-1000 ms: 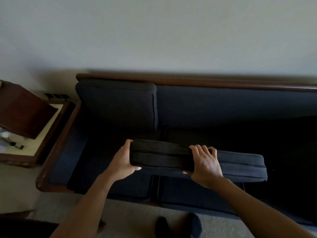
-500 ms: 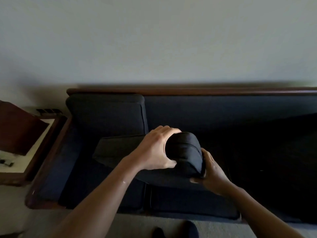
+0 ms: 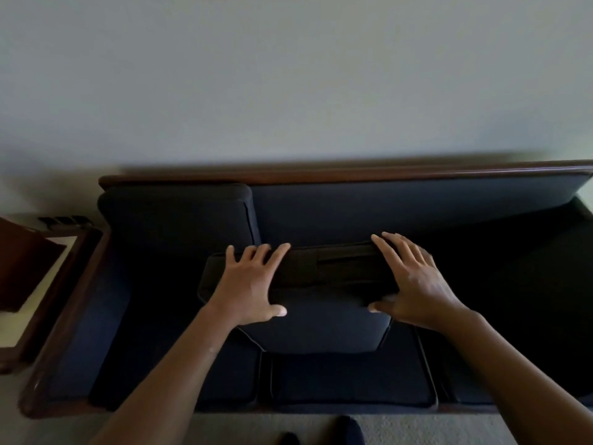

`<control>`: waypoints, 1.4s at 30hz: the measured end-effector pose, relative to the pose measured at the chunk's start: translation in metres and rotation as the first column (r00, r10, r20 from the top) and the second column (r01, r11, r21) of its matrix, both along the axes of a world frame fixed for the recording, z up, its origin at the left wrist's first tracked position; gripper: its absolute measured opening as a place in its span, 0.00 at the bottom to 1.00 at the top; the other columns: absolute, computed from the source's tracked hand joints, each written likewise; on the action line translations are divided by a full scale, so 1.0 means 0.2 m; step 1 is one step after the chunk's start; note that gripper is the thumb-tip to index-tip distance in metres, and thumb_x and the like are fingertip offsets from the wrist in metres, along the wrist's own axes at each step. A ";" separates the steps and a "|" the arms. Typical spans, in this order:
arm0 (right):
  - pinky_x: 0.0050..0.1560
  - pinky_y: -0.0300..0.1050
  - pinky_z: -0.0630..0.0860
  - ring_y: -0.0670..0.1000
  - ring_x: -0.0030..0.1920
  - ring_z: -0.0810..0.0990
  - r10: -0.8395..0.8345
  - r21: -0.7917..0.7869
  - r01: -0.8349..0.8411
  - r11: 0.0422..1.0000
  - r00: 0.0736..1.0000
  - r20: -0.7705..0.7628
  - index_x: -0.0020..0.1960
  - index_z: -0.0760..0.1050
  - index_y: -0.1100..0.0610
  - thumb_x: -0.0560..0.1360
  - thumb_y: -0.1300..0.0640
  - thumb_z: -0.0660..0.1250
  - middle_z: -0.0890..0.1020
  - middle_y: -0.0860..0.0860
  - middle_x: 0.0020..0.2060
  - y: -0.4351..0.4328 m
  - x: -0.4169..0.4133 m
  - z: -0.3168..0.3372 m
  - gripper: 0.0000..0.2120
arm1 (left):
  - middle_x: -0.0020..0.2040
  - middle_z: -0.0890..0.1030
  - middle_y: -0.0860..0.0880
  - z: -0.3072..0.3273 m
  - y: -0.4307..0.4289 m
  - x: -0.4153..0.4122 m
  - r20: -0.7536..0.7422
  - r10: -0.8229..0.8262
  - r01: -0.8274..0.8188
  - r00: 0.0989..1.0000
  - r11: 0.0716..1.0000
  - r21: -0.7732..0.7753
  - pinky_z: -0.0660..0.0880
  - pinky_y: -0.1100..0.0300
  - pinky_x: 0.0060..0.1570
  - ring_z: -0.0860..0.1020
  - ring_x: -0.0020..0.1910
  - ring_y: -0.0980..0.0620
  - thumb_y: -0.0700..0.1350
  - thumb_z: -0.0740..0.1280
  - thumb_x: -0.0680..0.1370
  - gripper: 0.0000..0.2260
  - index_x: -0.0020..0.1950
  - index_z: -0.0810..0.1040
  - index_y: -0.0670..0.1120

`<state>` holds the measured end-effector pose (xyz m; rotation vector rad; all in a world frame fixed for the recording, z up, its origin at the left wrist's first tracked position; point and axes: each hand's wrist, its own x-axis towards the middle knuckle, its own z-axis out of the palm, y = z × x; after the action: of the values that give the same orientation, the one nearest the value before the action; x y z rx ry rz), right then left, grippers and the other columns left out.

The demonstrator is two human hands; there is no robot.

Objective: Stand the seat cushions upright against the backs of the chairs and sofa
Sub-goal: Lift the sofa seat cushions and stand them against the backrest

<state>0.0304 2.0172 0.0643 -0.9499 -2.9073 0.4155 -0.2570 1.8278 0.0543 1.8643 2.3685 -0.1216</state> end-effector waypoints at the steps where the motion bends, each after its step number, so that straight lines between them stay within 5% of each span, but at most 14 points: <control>1: 0.81 0.66 0.54 0.56 0.83 0.52 0.026 0.054 -0.031 0.998 0.995 0.098 0.85 0.44 0.49 0.61 0.26 0.74 0.55 0.50 0.82 0.01 -0.04 0.03 0.65 | 0.82 0.64 0.47 0.00 -0.03 -0.05 -0.001 0.027 -0.027 1.000 0.999 -0.017 0.53 0.26 0.79 0.64 0.80 0.41 0.73 0.73 0.67 0.59 0.86 0.41 0.58; 5: 0.79 0.70 0.51 0.59 0.79 0.62 0.113 0.170 -0.164 0.972 0.955 0.273 0.84 0.50 0.56 0.62 0.21 0.67 0.64 0.54 0.79 -0.05 -0.26 0.09 0.63 | 0.79 0.63 0.50 0.00 -0.10 -0.16 0.069 0.133 -0.130 0.989 0.990 -0.045 0.67 0.38 0.74 0.64 0.78 0.44 0.70 0.77 0.65 0.59 0.86 0.45 0.59; 9: 0.78 0.67 0.57 0.58 0.74 0.68 0.181 0.142 -0.223 0.964 0.948 0.261 0.83 0.51 0.56 0.62 0.16 0.60 0.68 0.54 0.76 -0.18 -0.48 0.06 0.63 | 0.75 0.63 0.56 -0.04 -0.19 -0.24 0.410 0.237 -0.269 0.881 0.963 0.022 0.73 0.47 0.70 0.63 0.76 0.51 0.56 0.86 0.62 0.56 0.83 0.57 0.62; 15: 0.71 0.62 0.67 0.59 0.65 0.75 0.168 0.203 -0.210 0.956 0.964 0.205 0.79 0.61 0.56 0.61 0.12 0.53 0.75 0.54 0.69 -0.28 -0.61 0.00 0.61 | 0.71 0.69 0.60 -0.17 -0.33 -0.28 0.870 0.310 -0.609 0.383 0.793 -0.014 0.72 0.59 0.62 0.73 0.67 0.58 0.35 0.87 0.58 0.58 0.78 0.64 0.68; 19: 0.67 0.62 0.70 0.59 0.60 0.78 0.136 0.252 -0.167 0.953 0.981 0.135 0.76 0.67 0.56 0.64 0.14 0.53 0.79 0.54 0.63 -0.28 -0.57 -0.04 0.56 | 0.66 0.80 0.52 -0.25 -0.34 -0.26 0.949 0.260 -0.691 0.177 0.720 -0.068 0.78 0.56 0.59 0.79 0.66 0.50 0.39 0.86 0.52 0.51 0.72 0.74 0.60; 22: 0.61 0.60 0.73 0.58 0.54 0.79 0.128 0.290 -0.140 0.947 0.990 0.063 0.71 0.72 0.56 0.65 0.15 0.54 0.81 0.54 0.57 -0.27 -0.49 -0.04 0.53 | 0.61 0.84 0.48 -0.23 -0.31 -0.20 0.951 0.243 -0.727 0.190 0.686 -0.030 0.81 0.56 0.54 0.83 0.61 0.49 0.40 0.87 0.51 0.45 0.66 0.79 0.53; 27: 0.59 0.58 0.73 0.57 0.51 0.80 0.112 0.273 -0.086 0.958 0.990 -0.080 0.68 0.76 0.56 0.65 0.14 0.57 0.82 0.51 0.54 -0.20 -0.29 -0.01 0.52 | 0.56 0.86 0.54 -0.06 -0.24 -0.07 0.921 0.146 -0.664 0.360 0.734 0.143 0.80 0.64 0.50 0.83 0.57 0.57 0.29 0.87 0.54 0.40 0.63 0.80 0.49; 30: 0.58 0.56 0.74 0.55 0.52 0.80 0.078 0.207 -0.025 0.978 0.964 -0.254 0.67 0.76 0.55 0.64 0.17 0.65 0.82 0.48 0.53 -0.12 -0.15 0.00 0.49 | 0.55 0.87 0.54 0.13 -0.14 0.01 0.894 0.041 -0.608 0.447 0.747 0.270 0.80 0.64 0.51 0.85 0.56 0.54 0.34 0.88 0.53 0.39 0.62 0.81 0.48; 37: 0.67 0.53 0.71 0.49 0.66 0.74 -0.152 -0.217 0.063 0.974 0.892 -0.425 0.77 0.68 0.53 0.66 0.20 0.66 0.76 0.45 0.67 -0.02 0.04 -0.25 0.50 | 0.55 0.85 0.57 0.32 0.26 0.22 0.761 -0.012 -0.399 0.649 0.847 0.353 0.80 0.55 0.57 0.83 0.56 0.57 0.43 0.83 0.53 0.38 0.62 0.81 0.56; 42: 0.77 0.63 0.63 0.50 0.79 0.66 -0.442 -0.658 0.007 0.753 0.746 -0.499 0.82 0.61 0.45 0.73 0.22 0.60 0.68 0.45 0.79 -0.06 0.01 -0.55 0.44 | 0.63 0.81 0.53 -0.04 0.49 0.58 0.626 -0.044 -0.189 0.779 0.935 0.300 0.72 0.47 0.67 0.77 0.60 0.50 0.52 0.81 0.60 0.42 0.74 0.74 0.51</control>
<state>0.0328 2.0046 -0.0464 -0.9624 -1.9874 1.4248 -0.1415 1.9262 0.0459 1.5711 2.0486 0.8536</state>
